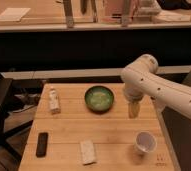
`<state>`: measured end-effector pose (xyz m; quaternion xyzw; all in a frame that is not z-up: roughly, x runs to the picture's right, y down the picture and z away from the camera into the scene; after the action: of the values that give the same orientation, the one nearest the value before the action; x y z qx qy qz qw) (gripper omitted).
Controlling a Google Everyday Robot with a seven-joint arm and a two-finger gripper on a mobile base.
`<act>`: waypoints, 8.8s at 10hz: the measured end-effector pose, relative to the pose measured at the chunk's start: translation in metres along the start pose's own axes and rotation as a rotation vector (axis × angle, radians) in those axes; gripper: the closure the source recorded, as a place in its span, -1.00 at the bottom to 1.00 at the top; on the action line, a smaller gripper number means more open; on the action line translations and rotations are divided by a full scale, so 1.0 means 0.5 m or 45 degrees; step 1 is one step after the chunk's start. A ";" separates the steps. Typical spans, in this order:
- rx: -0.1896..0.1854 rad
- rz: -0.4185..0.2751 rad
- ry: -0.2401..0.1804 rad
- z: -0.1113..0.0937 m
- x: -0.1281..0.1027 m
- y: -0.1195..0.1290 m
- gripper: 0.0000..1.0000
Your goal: Place the bottle in the ceramic bowl
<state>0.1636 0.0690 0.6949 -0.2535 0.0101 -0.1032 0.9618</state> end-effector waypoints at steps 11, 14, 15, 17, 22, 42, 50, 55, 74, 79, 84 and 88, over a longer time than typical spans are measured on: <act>0.033 -0.299 0.030 -0.023 -0.179 -0.117 -0.60; 0.037 -0.363 0.036 -0.022 -0.196 -0.142 -0.60; 0.037 -0.380 0.039 -0.021 -0.204 -0.148 -0.60; 0.047 -0.430 0.032 -0.020 -0.244 -0.172 -0.60; 0.050 -0.527 0.028 -0.009 -0.274 -0.211 -0.60; 0.077 -0.836 0.032 0.039 -0.506 -0.315 -0.60; 0.098 -0.947 0.015 0.041 -0.610 -0.359 -0.60; 0.110 -1.014 -0.016 0.053 -0.661 -0.380 -0.60; 0.134 -1.235 -0.208 0.196 -0.720 -0.431 -0.60; 0.137 -1.268 -0.248 0.234 -0.715 -0.431 -0.60; 0.130 -1.273 -0.293 0.271 -0.714 -0.414 -0.60; 0.119 -1.272 -0.317 0.310 -0.723 -0.402 -0.60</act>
<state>-0.2179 0.0472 0.9165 -0.1946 -0.2314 -0.5193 0.7993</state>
